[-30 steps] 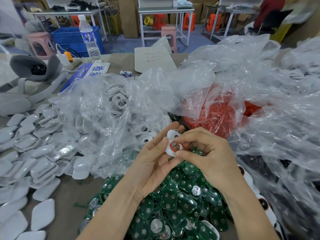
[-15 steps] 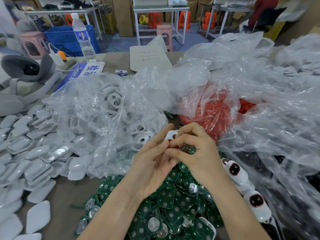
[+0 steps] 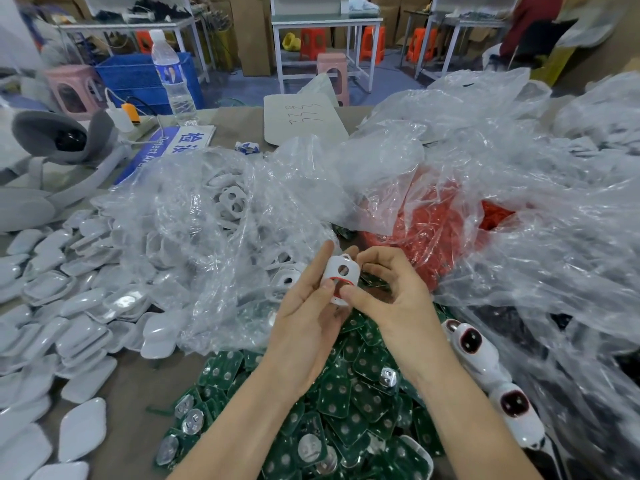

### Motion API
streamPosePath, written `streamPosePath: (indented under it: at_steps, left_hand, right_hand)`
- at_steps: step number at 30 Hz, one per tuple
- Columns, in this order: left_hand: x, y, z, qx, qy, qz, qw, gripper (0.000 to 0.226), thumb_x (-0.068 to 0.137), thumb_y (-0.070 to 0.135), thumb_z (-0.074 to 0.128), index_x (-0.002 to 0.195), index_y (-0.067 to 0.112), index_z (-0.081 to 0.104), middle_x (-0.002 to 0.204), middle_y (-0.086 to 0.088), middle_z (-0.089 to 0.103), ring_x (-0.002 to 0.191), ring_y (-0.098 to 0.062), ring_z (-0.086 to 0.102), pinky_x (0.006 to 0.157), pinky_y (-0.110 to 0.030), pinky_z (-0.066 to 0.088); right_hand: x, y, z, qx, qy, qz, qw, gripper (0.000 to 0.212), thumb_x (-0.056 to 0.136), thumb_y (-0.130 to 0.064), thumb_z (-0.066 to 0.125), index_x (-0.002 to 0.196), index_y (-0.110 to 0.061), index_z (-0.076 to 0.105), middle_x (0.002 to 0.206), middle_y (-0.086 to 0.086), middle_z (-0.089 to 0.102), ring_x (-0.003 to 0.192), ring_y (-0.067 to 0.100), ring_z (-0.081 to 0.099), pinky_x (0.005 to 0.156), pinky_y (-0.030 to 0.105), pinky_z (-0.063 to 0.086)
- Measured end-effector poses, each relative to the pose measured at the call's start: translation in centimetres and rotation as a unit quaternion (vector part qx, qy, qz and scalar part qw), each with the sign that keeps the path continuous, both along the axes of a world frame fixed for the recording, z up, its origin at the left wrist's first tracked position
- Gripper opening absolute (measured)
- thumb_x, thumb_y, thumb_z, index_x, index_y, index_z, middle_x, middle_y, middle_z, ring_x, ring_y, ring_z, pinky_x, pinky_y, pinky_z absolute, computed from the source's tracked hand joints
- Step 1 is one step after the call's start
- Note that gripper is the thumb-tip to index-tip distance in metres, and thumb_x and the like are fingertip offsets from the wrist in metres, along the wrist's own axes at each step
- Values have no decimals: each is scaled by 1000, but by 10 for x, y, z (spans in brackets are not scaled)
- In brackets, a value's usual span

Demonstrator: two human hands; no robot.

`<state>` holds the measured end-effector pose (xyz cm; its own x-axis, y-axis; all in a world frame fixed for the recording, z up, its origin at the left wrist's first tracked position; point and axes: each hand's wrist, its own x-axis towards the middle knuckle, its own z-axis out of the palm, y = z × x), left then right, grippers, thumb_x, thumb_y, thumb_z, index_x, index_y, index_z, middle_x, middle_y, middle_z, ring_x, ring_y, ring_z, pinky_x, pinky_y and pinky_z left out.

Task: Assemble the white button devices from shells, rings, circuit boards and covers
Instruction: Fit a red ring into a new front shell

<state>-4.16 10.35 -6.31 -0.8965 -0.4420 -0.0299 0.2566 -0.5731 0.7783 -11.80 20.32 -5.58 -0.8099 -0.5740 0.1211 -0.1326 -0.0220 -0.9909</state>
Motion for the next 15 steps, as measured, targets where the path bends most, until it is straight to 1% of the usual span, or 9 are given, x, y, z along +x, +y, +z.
streamPosePath:
  at_steps: [2,4,6,7,9,12,13,14,15]
  left_hand:
    - [0,1,-1,-11,19,13,1000,52,86,8,47,136,19,50,128,-1,66,120,-15,61,100,-30,50]
    - [0,1,-2,-22,29,21,999,53,88,10,47,139,22,46,129,2,65,123,-16,58,100,-27,49]
    - [1,1,-5,-51,26,24,998,52,91,12,47,140,26,44,132,6,63,127,-14,55,103,-25,46]
    - [1,0,-6,-69,19,26,997,51,92,14,48,140,28,44,133,8,62,128,-13,54,105,-25,44]
    - [1,0,-8,-112,-10,34,993,45,93,21,54,136,34,49,135,9,61,129,-11,53,110,-30,41]
    - [0,-4,-10,-189,-46,47,980,38,85,32,62,122,44,61,134,12,61,130,-10,52,113,-38,36]
    - [0,-5,-8,-197,-48,46,978,38,81,36,66,118,43,65,132,11,63,128,-10,54,111,-37,38]
    - [0,-6,-7,-187,-42,41,981,39,77,36,68,116,40,68,129,9,65,125,-11,56,108,-33,43]
    - [0,-7,-6,-159,-29,33,986,41,77,32,68,118,33,68,126,6,67,122,-12,59,102,-29,47]
  right_hand:
    - [1,-2,-1,-41,-103,-1,994,36,70,-17,81,100,-26,63,101,-5,70,96,9,64,83,26,51]
    - [1,-3,0,-111,-218,30,969,38,65,-15,78,101,-12,65,89,5,71,81,16,66,74,25,55]
    - [2,-2,3,-145,-279,54,948,33,64,-9,75,97,-4,67,85,10,71,73,17,68,67,22,56]
    - [2,-1,4,-153,-297,59,941,31,64,-7,74,95,-3,68,86,11,72,73,17,68,66,21,56]
    - [0,0,5,-160,-316,63,933,30,63,-6,73,93,-3,71,89,12,73,74,15,69,66,20,56]
    - [-4,3,8,-162,-317,67,932,28,62,-6,73,90,-6,73,87,10,73,73,13,66,66,18,56]
    - [-5,3,8,-163,-315,70,932,28,62,-5,73,89,-6,72,86,10,73,72,13,65,65,18,55]
    - [-6,4,8,-163,-314,73,933,28,61,-5,73,89,-6,72,85,10,73,71,13,65,65,18,55]
    - [-7,4,8,-161,-313,77,933,28,61,-5,73,90,-5,72,85,10,73,71,14,65,65,18,55]
